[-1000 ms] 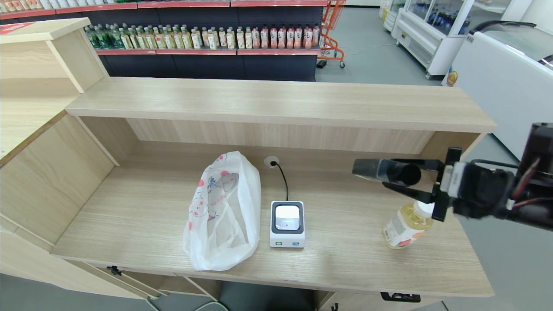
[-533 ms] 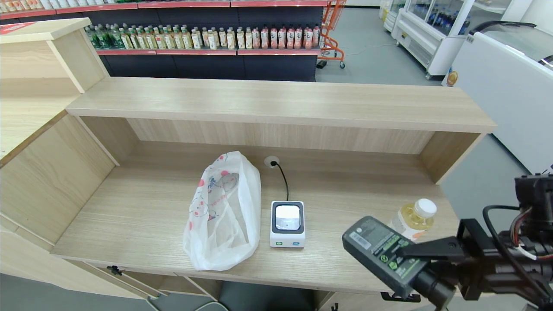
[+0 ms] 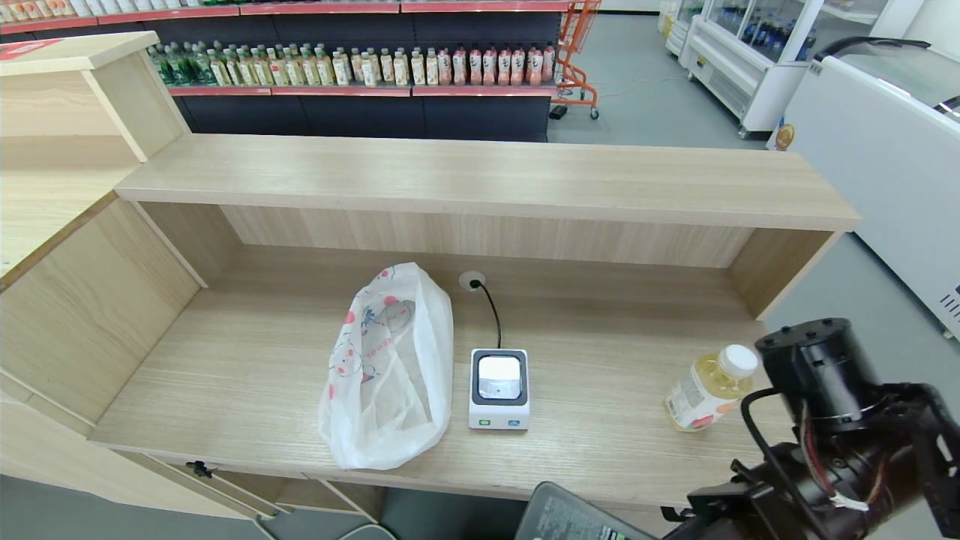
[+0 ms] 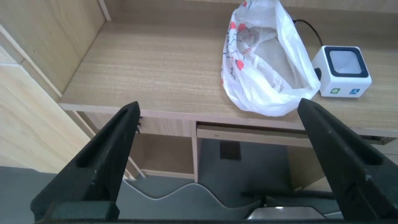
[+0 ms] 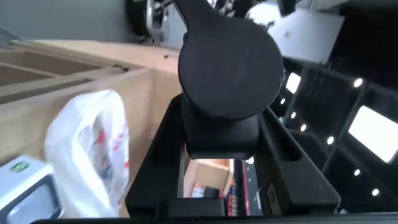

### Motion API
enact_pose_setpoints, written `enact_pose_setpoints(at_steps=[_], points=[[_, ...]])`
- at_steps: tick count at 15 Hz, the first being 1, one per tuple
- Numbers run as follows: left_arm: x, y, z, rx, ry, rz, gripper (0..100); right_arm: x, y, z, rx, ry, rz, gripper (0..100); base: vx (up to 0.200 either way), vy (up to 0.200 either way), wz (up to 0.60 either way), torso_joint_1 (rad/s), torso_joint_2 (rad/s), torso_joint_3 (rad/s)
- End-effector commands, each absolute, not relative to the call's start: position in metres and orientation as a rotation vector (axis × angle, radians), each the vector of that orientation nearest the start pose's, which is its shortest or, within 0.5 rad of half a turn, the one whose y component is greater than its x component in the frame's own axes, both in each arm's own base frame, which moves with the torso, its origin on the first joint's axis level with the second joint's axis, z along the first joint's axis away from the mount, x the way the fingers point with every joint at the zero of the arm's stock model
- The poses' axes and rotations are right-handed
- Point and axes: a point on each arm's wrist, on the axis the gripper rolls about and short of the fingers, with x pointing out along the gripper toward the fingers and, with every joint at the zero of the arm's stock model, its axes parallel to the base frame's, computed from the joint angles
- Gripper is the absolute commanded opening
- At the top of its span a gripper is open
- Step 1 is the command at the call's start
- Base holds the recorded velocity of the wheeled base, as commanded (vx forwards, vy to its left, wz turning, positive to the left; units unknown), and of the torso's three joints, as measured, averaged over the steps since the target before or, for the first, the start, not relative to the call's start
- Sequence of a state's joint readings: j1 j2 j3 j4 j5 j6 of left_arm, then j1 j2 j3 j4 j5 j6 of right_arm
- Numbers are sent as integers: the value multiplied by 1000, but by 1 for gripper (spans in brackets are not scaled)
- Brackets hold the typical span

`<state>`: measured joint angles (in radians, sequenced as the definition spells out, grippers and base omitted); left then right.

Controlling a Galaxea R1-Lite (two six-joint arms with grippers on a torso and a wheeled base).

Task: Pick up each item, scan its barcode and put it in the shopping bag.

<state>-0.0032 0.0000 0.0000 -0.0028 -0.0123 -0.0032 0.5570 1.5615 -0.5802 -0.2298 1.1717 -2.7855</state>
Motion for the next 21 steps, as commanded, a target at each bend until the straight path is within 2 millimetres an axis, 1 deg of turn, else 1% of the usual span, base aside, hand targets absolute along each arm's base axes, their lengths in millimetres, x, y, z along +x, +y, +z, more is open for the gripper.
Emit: enact_pose_setpoints(at_steps=[1, 2, 3, 4, 9, 12, 14, 18, 21], points=[[-23, 0, 76, -3, -2, -15, 100, 185, 155, 117, 1915, 2425, -1740, 0, 0, 0, 0, 0, 0, 0], [-23, 0, 76, -3, -2, -15, 100, 187, 157, 111, 1844, 2487, -1747, 0, 0, 0, 0, 0, 0, 0], [-23, 0, 76, -3, -2, -15, 100, 188, 158, 108, 1808, 2508, -1776, 0, 0, 0, 0, 0, 0, 0], [-23, 0, 76, -3, -2, -15, 100, 189, 159, 109, 1813, 2511, -1763, 0, 0, 0, 0, 0, 0, 0], [-23, 0, 76, -3, -2, -15, 100, 202, 154, 115, 1897, 2504, -1707, 0, 0, 0, 0, 0, 0, 0], [-23, 0, 76, -3, -2, -15, 100, 211, 140, 115, 2005, 2468, -1703, 0, 0, 0, 0, 0, 0, 0], [-23, 0, 76, -3, -2, -15, 100, 214, 134, 114, 2041, 2454, -1711, 0, 0, 0, 0, 0, 0, 0], [-23, 0, 76, -3, -2, -15, 100, 220, 136, 108, 2040, 2448, -1741, 0, 0, 0, 0, 0, 0, 0], [-23, 0, 76, -3, -2, -15, 100, 221, 137, 107, 2035, 2450, -1747, 0, 0, 0, 0, 0, 0, 0]])
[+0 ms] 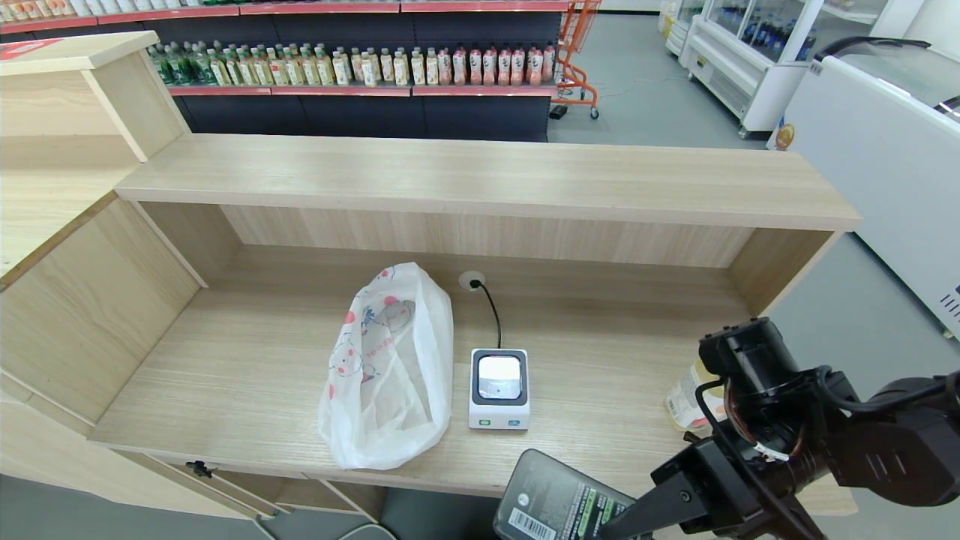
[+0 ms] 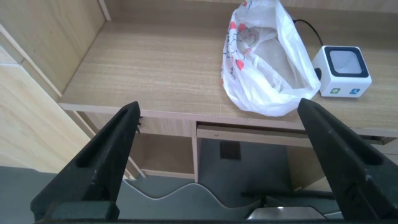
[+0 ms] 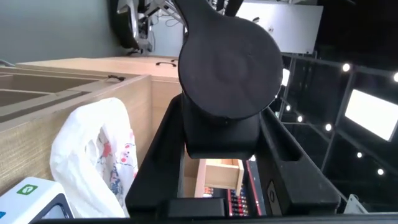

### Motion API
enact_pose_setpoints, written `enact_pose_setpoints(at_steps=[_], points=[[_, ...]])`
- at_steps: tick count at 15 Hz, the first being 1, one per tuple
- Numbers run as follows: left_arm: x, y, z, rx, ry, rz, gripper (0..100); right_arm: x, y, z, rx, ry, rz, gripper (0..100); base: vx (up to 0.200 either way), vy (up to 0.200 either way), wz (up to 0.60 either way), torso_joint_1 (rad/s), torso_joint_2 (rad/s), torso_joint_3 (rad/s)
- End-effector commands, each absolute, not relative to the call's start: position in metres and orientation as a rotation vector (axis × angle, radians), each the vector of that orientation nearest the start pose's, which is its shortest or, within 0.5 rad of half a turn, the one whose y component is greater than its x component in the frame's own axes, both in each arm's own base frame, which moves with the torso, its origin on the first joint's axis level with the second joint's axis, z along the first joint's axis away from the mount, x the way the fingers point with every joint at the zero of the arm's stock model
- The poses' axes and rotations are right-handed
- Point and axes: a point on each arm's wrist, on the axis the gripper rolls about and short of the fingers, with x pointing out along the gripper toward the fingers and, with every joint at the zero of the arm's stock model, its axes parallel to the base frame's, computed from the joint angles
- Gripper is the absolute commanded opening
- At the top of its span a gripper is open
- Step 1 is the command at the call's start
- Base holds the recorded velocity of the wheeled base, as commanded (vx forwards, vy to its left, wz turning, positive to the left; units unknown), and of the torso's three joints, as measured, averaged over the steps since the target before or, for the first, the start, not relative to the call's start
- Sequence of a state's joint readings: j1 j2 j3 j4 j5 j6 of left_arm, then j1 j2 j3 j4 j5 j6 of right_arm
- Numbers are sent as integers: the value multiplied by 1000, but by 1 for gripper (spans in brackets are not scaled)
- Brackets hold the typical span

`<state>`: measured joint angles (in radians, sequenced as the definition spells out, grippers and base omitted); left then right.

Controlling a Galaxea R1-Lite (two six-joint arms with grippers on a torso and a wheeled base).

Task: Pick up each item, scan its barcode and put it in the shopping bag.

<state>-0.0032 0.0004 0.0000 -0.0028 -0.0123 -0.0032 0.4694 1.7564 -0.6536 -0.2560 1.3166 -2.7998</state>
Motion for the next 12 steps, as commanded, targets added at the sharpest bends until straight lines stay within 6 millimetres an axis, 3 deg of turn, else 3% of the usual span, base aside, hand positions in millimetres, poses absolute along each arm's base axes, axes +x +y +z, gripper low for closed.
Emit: enact_pose_setpoints(at_steps=[1, 12], points=[[-23, 0, 76, -3, -2, -15, 100, 221, 137, 106, -1481, -1788, 1279, 0, 0, 0, 0, 0, 0, 0], [-23, 0, 76, -3, -2, -15, 100, 215, 136, 112, -1482, -1802, 1270, 0, 0, 0, 0, 0, 0, 0]])
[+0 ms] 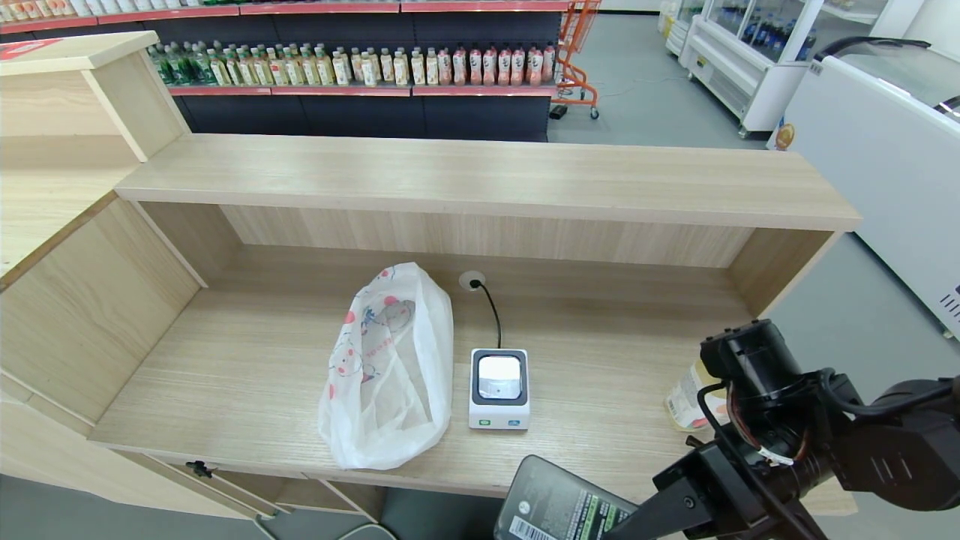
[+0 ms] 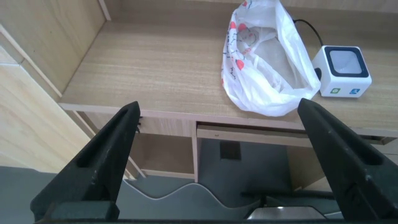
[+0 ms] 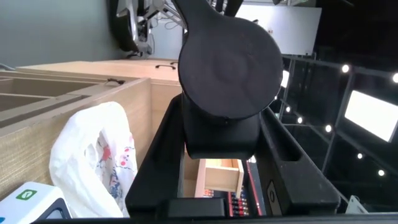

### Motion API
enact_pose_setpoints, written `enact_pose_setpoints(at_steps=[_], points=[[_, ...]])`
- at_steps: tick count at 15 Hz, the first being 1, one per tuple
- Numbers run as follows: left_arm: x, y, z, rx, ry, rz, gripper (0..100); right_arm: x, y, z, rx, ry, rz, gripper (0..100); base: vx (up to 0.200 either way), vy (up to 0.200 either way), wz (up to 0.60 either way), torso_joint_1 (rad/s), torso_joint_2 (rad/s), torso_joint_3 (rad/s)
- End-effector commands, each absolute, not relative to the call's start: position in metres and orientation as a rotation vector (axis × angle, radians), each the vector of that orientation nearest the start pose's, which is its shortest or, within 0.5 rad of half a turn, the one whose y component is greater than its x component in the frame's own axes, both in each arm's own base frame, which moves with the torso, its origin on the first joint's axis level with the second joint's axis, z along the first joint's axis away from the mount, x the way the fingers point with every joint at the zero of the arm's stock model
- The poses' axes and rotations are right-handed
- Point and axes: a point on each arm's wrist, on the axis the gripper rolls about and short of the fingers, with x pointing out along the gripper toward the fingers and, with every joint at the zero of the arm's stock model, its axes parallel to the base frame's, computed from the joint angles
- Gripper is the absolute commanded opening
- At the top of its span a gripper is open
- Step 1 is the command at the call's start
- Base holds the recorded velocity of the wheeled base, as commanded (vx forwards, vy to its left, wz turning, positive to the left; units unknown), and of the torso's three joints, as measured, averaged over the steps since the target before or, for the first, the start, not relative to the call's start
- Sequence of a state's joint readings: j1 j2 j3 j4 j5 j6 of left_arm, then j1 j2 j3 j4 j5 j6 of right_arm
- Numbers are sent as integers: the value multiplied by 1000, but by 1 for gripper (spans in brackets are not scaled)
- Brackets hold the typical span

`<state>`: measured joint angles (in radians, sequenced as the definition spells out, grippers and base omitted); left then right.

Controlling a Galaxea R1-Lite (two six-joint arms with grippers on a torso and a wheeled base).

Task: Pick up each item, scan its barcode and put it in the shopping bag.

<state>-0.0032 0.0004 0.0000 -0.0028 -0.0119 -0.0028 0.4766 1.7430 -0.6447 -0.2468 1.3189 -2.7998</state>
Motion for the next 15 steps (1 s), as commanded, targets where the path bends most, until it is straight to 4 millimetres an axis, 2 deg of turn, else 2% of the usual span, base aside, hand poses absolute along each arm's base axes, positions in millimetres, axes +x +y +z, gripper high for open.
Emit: enact_pose_setpoints(at_steps=[1, 2, 4, 5, 8, 9, 10, 11, 13, 15], points=[[-23, 0, 76, -3, -2, -15, 100, 214, 135, 112, -1482, -1802, 1270, 0, 0, 0, 0, 0, 0, 0], [-23, 0, 76, -3, -3, -15, 100, 213, 135, 113, -1484, -1805, 1266, 0, 0, 0, 0, 0, 0, 0], [-23, 0, 76, -3, -3, -15, 100, 208, 130, 129, -1523, -1839, 1204, 0, 0, 0, 0, 0, 0, 0], [-23, 0, 76, -3, -3, -15, 100, 202, 120, 152, -1492, -1703, 1241, 0, 0, 0, 0, 0, 0, 0], [-23, 0, 76, -3, -2, -15, 100, 187, 55, 202, -1456, -1166, 1169, 0, 0, 0, 0, 0, 0, 0], [-23, 0, 76, -3, -2, -15, 100, 179, 35, 210, -1364, -968, 1146, 0, 0, 0, 0, 0, 0, 0], [-23, 0, 76, -5, -1, -15, 100, 166, 28, 209, -1166, -771, 1186, 0, 0, 0, 0, 0, 0, 0], [-23, 0, 76, -3, -2, -15, 100, 154, 22, 216, -1055, -634, 1158, 0, 0, 0, 0, 0, 0, 0], [-23, 0, 76, -3, -2, -15, 100, 144, 27, 229, -822, -388, 1106, 0, 0, 0, 0, 0, 0, 0], [-23, 0, 76, -3, -2, -15, 100, 149, 32, 239, -520, -195, 1038, 0, 0, 0, 0, 0, 0, 0]])
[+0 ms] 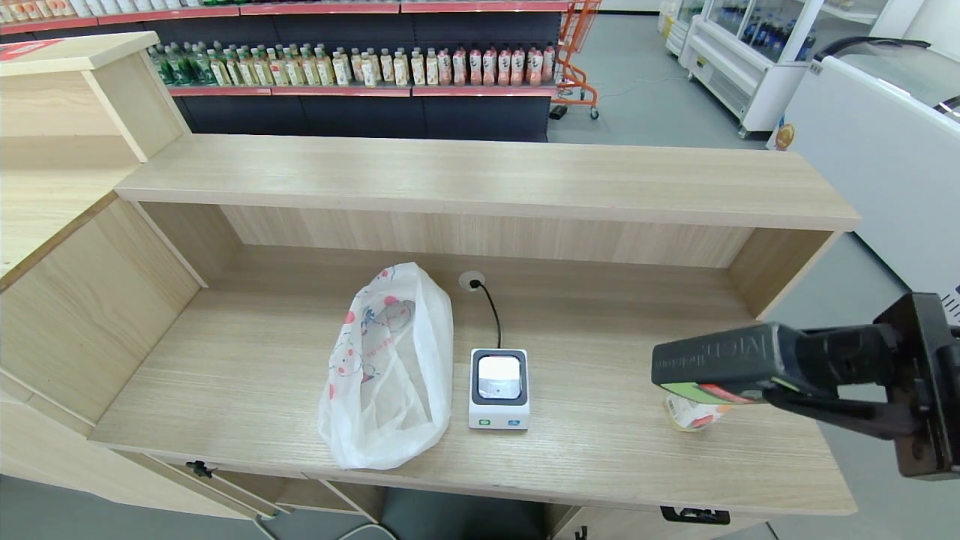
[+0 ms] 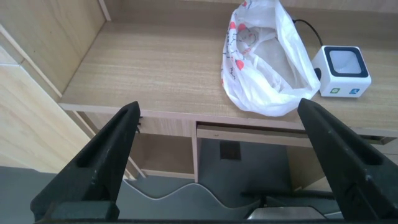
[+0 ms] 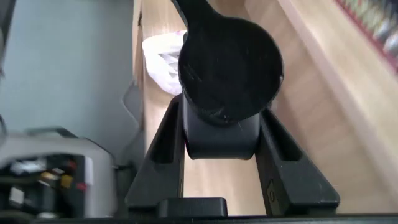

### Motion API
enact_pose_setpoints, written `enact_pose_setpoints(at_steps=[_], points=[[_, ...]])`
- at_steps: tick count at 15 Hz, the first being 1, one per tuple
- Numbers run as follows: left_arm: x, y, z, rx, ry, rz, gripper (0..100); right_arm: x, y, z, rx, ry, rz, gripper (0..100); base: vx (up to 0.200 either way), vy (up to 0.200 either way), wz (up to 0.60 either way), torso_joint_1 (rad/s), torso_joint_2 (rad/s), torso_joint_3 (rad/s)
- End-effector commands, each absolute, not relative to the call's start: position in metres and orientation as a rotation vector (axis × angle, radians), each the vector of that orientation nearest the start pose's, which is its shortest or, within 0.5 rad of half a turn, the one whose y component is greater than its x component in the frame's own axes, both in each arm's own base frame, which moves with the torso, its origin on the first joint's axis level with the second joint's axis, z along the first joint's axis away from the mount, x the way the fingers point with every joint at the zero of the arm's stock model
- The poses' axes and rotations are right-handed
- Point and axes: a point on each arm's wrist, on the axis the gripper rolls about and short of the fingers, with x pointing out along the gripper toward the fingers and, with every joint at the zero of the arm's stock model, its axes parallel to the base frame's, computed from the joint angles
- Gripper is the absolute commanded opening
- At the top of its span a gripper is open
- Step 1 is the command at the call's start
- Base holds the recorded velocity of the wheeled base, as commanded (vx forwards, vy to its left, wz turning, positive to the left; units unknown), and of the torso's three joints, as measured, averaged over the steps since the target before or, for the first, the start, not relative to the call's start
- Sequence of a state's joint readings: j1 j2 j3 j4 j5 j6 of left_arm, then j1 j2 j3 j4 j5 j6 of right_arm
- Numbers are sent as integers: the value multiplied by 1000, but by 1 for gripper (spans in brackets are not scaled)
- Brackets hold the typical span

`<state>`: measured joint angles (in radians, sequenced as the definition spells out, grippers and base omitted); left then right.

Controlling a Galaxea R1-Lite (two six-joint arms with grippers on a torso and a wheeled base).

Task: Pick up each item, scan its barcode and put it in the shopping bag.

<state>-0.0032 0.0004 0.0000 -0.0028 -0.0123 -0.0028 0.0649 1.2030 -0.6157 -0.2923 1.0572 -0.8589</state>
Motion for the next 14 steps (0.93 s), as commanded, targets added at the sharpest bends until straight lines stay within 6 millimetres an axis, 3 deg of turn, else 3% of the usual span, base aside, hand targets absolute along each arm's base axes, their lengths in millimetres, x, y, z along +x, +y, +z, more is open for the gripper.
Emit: enact_pose_setpoints(at_steps=[1, 2, 4, 8, 11, 14], points=[[-23, 0, 76, -3, -2, -15, 100, 154, 32, 240, -411, -138, 1018, 0, 0, 0, 0, 0, 0, 0], [-23, 0, 76, -3, -2, -15, 100, 165, 33, 240, -217, -48, 1003, 0, 0, 0, 0, 0, 0, 0], [-23, 0, 76, -3, -3, -15, 100, 185, 34, 234, -7, 67, 946, 0, 0, 0, 0, 0, 0, 0], [-23, 0, 76, -3, -3, -15, 100, 201, 34, 224, 438, 327, 886, 0, 0, 0, 0, 0, 0, 0], [-23, 0, 76, -5, -1, -15, 100, 209, 38, 202, 503, 436, 866, 0, 0, 0, 0, 0, 0, 0], [-23, 0, 76, -3, -2, -15, 100, 212, 43, 191, 480, 461, 845, 0, 0, 0, 0, 0, 0, 0]])
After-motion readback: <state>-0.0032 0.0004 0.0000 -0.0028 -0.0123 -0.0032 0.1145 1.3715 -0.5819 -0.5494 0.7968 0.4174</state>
